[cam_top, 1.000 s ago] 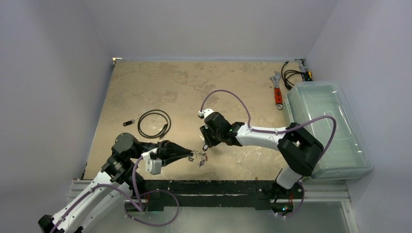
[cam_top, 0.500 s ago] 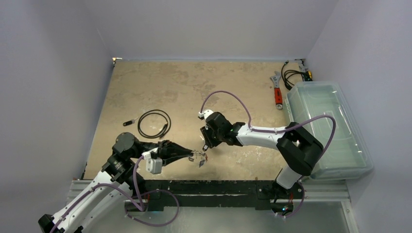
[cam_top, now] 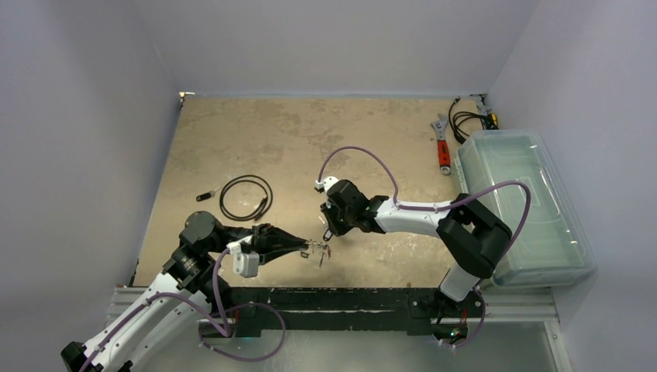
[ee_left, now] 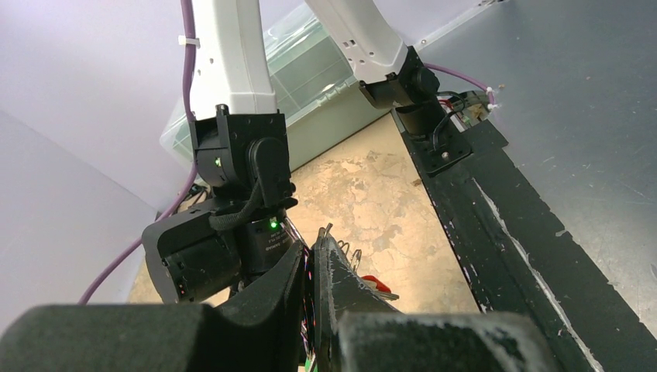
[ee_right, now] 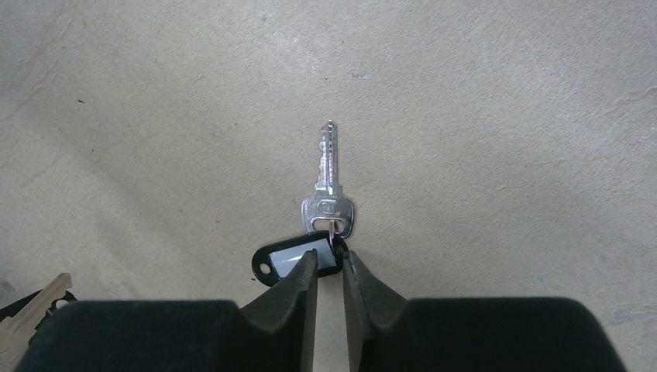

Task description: Put the keys on the keyring

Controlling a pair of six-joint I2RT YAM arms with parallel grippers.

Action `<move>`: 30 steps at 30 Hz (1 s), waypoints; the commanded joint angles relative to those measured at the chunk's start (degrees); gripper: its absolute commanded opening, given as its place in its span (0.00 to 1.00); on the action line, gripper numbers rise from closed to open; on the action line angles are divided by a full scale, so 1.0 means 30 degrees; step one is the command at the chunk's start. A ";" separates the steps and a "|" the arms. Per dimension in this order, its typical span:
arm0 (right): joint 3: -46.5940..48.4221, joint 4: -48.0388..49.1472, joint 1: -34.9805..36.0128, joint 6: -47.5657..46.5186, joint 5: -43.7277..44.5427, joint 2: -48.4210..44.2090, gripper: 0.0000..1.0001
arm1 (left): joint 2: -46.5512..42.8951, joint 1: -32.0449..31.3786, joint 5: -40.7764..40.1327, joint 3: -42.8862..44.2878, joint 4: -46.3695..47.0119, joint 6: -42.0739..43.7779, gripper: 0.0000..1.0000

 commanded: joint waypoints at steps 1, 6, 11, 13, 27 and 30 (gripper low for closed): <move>0.0189 0.0642 -0.0051 -0.0351 -0.0120 0.0043 0.25 | 0.0028 -0.0053 -0.0011 0.0241 0.0603 0.0463 0.00; 0.0184 0.0913 -0.0051 -0.0330 -0.0120 0.0153 0.28 | 0.0057 -0.0064 0.0017 0.0258 0.0592 0.0463 0.00; 0.0256 0.0959 -0.0051 -0.0380 -0.0118 0.0387 0.17 | 0.0058 -0.0069 0.0020 0.0252 0.0602 0.0463 0.00; 0.0286 0.0944 -0.0051 -0.0416 -0.0119 0.0483 0.12 | 0.0058 -0.0077 0.0020 0.0250 0.0588 0.0463 0.00; 0.0960 -0.0785 -0.0051 -0.2085 0.0074 -0.2917 0.00 | 0.0006 -0.0068 -0.0083 0.0323 0.0469 0.0536 0.00; 0.1107 -0.1201 -0.0051 -0.2529 -0.0118 -0.4045 0.00 | -0.0099 -0.0065 -0.0134 0.0331 0.0333 0.0638 0.00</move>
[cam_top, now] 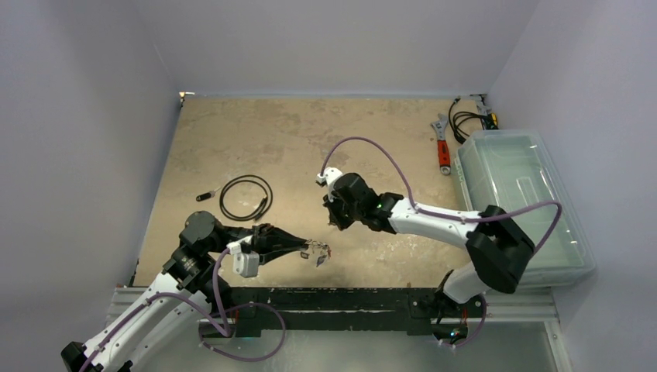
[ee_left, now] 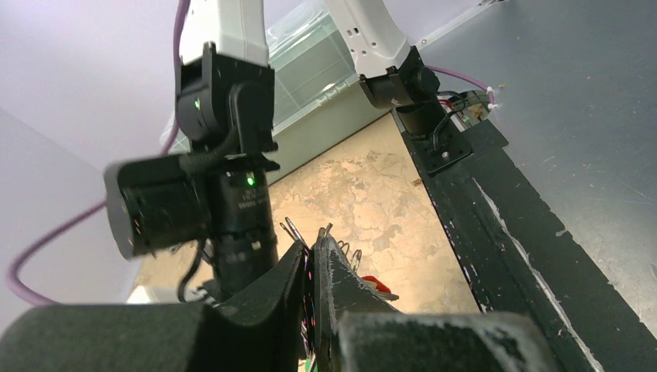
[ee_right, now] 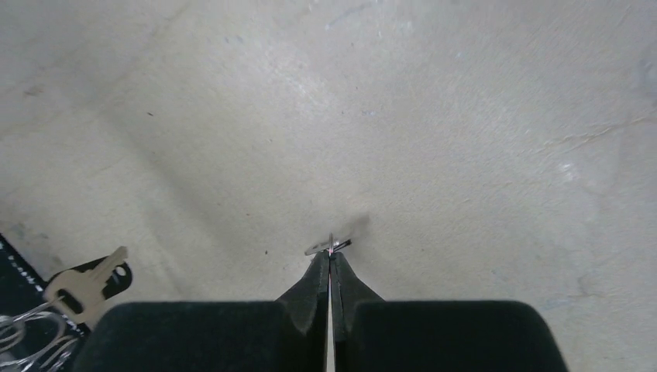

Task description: Put the keys on the keyring

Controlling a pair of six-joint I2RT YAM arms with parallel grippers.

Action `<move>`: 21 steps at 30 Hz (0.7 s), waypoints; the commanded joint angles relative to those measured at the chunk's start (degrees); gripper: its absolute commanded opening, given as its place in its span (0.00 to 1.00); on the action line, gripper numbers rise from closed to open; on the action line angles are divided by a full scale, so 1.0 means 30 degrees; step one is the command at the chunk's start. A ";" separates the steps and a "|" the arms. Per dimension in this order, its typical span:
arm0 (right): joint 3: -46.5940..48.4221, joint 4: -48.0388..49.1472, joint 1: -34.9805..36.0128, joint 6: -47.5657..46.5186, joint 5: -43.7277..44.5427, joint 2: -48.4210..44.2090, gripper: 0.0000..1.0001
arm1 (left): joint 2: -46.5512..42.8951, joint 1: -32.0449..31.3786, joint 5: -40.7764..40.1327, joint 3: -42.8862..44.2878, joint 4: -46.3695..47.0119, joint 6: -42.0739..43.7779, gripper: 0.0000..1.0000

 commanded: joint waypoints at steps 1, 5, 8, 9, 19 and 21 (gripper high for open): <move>0.1034 -0.0637 -0.0051 -0.1329 -0.0120 -0.2086 0.00 | -0.0152 -0.0072 -0.0109 0.0328 0.0345 0.0646 0.00; 0.1207 -0.1199 -0.0057 -0.2406 -0.0127 -0.3567 0.00 | -0.0191 -0.0051 -0.0216 0.0423 0.0270 0.0699 0.00; 0.0923 -0.1124 -0.0051 -0.3401 0.0194 -0.5381 0.00 | -0.0220 -0.0070 -0.0417 0.0517 0.0239 0.0746 0.00; 0.0781 -0.0997 -0.0051 -0.4048 0.0195 -0.5971 0.00 | -0.0221 -0.0055 -0.0641 0.0564 0.0222 0.0723 0.00; -0.0067 0.0036 -0.0051 -0.6185 -0.0066 -1.0345 0.00 | 0.0374 -0.0067 -0.2065 0.1825 -0.0334 -0.1074 0.00; -0.0098 0.0307 -0.0051 -0.6974 -0.1210 -1.0804 0.00 | 0.0338 -0.0062 -0.1637 0.1962 -0.0376 -0.1295 0.00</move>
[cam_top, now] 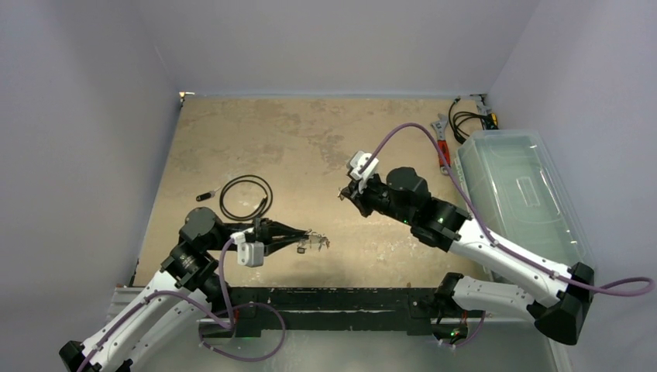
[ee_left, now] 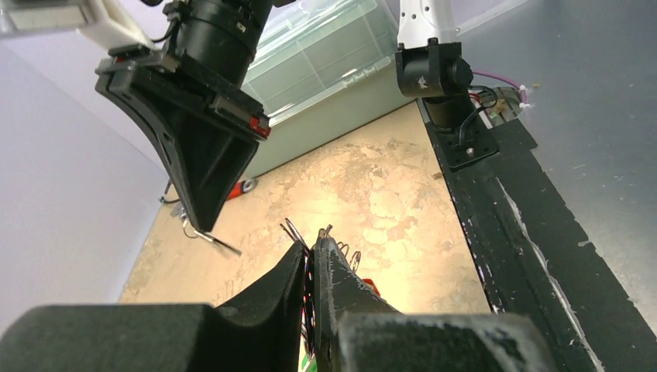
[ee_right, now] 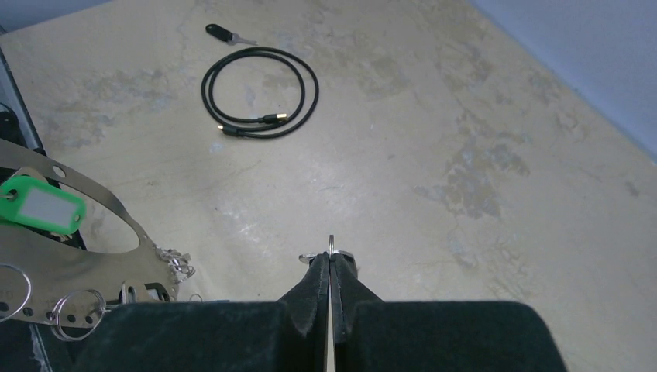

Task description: Put the keys on the keyring

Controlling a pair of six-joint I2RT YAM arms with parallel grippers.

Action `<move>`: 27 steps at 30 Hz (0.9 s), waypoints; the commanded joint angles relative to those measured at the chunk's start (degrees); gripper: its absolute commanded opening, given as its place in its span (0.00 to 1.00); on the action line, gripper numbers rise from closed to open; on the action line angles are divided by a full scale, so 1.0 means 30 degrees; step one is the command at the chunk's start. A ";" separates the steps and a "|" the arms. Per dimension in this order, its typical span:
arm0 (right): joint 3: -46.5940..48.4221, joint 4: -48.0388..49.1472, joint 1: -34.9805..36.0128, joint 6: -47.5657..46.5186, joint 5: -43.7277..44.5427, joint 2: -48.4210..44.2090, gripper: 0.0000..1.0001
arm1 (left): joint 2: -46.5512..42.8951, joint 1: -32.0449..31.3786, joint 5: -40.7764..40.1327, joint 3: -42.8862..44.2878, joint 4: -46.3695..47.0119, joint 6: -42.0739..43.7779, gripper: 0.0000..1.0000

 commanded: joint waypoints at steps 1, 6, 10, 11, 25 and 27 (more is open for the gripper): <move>-0.0298 0.1068 -0.0051 -0.2189 -0.1753 -0.1033 0.00 | -0.0141 -0.0068 0.0489 0.1148 0.0604 -0.0948 0.00; 0.0275 0.0853 -0.0051 -0.3685 -0.2842 -0.1788 0.00 | 0.0321 -0.0069 0.1602 0.1179 0.0814 -0.1314 0.00; 0.1120 0.0188 -0.0051 -0.4062 -0.3857 -0.1601 0.00 | 0.0459 -0.0057 0.2453 0.1128 0.0909 -0.1277 0.00; 0.1310 0.0041 -0.0051 -0.4123 -0.4267 -0.1504 0.00 | 0.0424 -0.0071 0.2455 0.1042 0.1016 -0.1274 0.00; 0.2226 -0.2154 0.0035 -0.7967 -0.9782 -0.1670 0.00 | 0.0591 -0.0137 0.2769 0.0230 0.1971 -0.1336 0.00; 0.2278 -0.2406 0.0051 -0.8545 -1.0131 -0.1593 0.00 | 0.0817 -0.0138 0.2533 0.0255 0.1971 -0.1315 0.00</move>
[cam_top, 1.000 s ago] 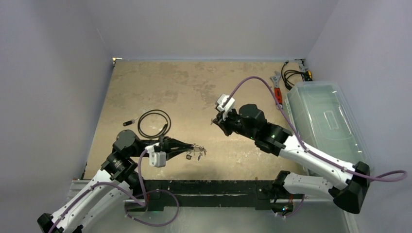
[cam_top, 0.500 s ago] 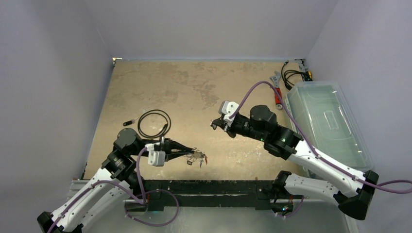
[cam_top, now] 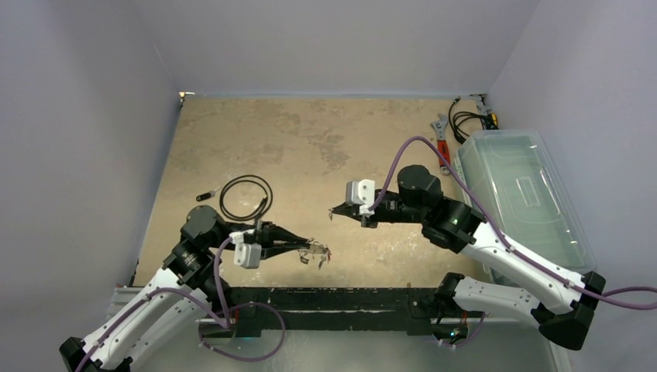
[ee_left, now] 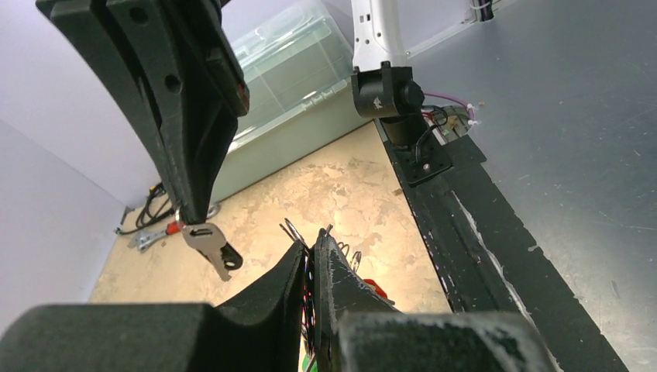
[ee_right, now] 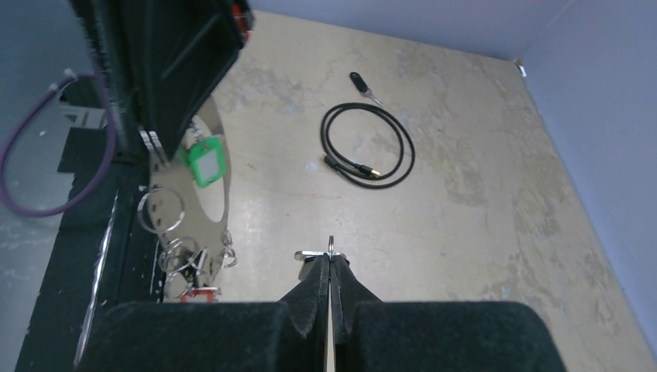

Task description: Put the keys on the keyring

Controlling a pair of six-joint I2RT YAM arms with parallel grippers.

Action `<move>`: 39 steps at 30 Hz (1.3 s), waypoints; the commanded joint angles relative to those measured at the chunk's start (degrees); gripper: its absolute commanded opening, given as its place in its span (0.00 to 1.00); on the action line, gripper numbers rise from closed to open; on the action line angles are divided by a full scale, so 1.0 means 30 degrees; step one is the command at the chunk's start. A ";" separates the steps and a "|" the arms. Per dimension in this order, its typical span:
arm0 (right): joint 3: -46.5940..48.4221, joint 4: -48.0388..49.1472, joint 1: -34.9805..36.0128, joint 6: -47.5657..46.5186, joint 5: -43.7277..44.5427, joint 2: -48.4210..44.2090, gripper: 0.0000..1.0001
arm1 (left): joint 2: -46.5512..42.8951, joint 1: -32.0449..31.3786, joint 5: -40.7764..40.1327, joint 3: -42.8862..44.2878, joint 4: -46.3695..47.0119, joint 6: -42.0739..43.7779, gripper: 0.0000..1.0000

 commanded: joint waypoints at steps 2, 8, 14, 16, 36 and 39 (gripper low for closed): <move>0.1118 -0.1108 0.0048 -0.2103 -0.2119 -0.0214 0.00 | 0.0764 -0.0143 0.0117 0.0180 0.1313 -0.0397 0.00; 0.2145 -0.2192 0.0211 -0.2220 -0.2231 0.0166 0.00 | 0.1498 -0.0194 -0.0458 0.0212 0.1546 -0.0712 0.00; 0.2983 -0.2905 0.0967 -0.2452 -0.1621 0.1316 0.00 | 0.1450 -0.0220 -0.0768 0.0132 0.1351 -0.0525 0.00; 0.2802 -0.2709 0.1417 -0.2910 -0.1384 0.1488 0.00 | 0.1403 -0.0231 -0.0719 0.0103 0.1314 -0.0486 0.00; 0.2983 -0.3367 0.3411 -0.6731 -0.0316 0.2020 0.00 | 0.1372 -0.0257 -0.0675 -0.0014 0.1180 -0.0401 0.00; 0.3152 -0.3254 0.3558 -0.6742 -0.0066 0.2143 0.00 | 0.1379 -0.0254 -0.0581 -0.0006 0.1229 -0.0491 0.00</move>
